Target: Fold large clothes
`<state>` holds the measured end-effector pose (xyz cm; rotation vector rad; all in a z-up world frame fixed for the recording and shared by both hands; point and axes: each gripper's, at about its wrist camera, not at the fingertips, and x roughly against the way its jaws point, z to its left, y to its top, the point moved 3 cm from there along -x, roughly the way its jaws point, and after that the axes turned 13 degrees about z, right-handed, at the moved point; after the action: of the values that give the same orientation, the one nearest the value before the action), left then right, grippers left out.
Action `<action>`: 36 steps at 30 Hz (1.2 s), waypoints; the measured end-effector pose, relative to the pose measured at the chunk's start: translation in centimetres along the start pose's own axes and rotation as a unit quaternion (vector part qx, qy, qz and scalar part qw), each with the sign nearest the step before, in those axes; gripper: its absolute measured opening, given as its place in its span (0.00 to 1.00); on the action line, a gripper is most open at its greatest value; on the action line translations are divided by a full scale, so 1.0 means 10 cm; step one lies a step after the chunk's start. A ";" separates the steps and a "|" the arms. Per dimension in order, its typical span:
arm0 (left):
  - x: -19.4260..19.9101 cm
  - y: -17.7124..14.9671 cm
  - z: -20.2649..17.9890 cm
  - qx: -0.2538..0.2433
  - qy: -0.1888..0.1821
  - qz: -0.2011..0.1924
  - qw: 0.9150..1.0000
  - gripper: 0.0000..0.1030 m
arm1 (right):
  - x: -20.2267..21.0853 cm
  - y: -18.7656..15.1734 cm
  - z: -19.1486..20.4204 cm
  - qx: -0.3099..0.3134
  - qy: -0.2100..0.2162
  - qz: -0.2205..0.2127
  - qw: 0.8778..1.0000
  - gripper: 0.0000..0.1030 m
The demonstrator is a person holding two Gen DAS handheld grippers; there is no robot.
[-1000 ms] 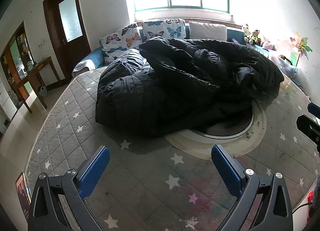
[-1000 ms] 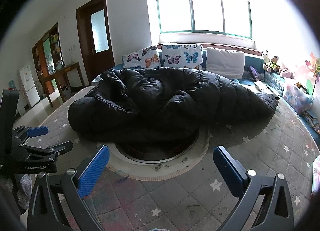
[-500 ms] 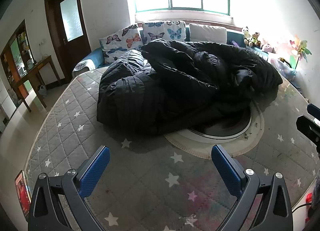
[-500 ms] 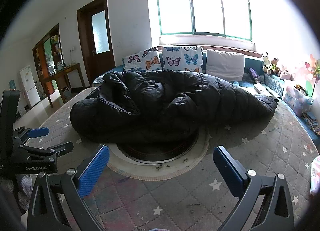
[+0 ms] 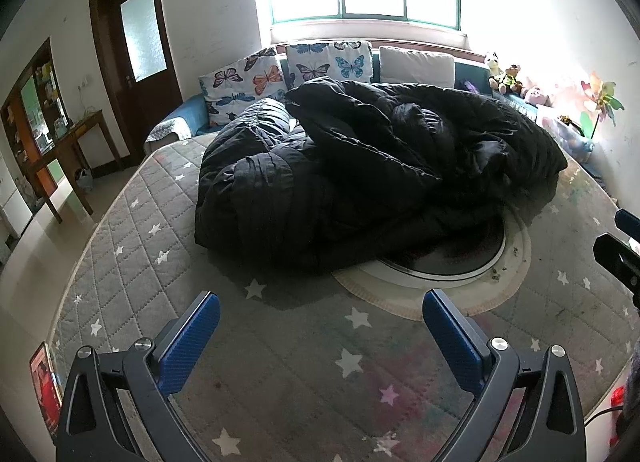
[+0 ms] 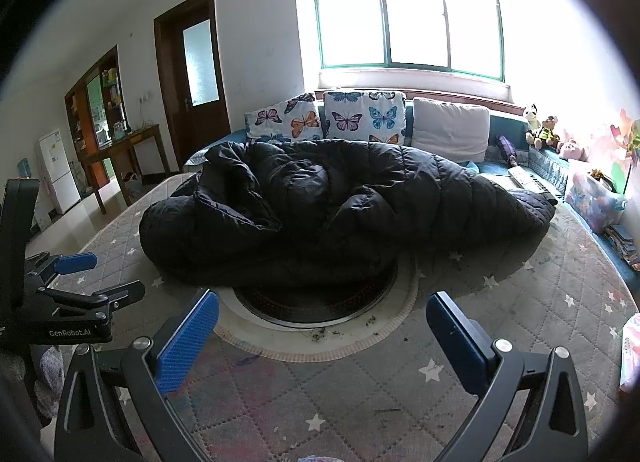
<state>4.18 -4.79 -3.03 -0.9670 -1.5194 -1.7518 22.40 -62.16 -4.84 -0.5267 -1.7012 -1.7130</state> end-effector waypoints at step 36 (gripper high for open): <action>-1.20 1.99 0.41 -0.031 -0.123 0.053 0.990 0.59 | -1.36 0.87 -0.42 0.027 -0.012 0.158 0.987 0.50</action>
<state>27.72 -3.81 -2.13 -1.3120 -1.5383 -1.6598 38.65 -63.46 -8.34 -0.7509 -1.5785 -1.4353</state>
